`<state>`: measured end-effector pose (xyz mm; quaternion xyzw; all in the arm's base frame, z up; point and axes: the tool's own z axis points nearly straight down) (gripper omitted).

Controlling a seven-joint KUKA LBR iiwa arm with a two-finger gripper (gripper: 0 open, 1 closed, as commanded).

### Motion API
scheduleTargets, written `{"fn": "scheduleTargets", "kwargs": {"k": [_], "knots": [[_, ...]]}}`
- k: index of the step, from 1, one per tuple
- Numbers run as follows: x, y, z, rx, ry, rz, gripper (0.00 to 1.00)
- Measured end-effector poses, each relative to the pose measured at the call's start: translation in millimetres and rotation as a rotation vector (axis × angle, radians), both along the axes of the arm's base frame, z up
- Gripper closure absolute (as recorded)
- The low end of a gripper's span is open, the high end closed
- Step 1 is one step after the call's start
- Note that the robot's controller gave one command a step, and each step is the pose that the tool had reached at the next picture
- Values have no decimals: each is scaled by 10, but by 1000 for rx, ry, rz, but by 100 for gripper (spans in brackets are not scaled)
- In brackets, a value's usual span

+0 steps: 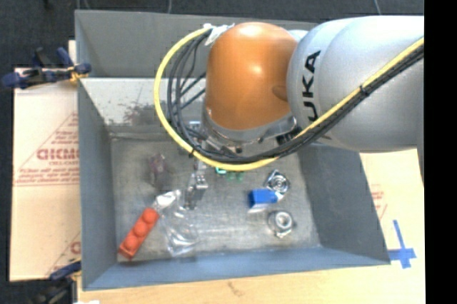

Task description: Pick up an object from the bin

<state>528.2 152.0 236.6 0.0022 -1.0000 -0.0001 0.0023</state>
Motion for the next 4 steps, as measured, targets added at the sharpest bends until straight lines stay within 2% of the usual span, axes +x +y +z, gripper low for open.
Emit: {"fn": "scheduleTargets", "kwargs": {"k": [1,2,3,4], "knots": [[17,-10,44,1,-8,-5,100],[17,-11,43,1,-8,-6,0],[223,-32,-1131,1,-5,-191,0],[289,0,-1255,7,-13,-83,0]]}}
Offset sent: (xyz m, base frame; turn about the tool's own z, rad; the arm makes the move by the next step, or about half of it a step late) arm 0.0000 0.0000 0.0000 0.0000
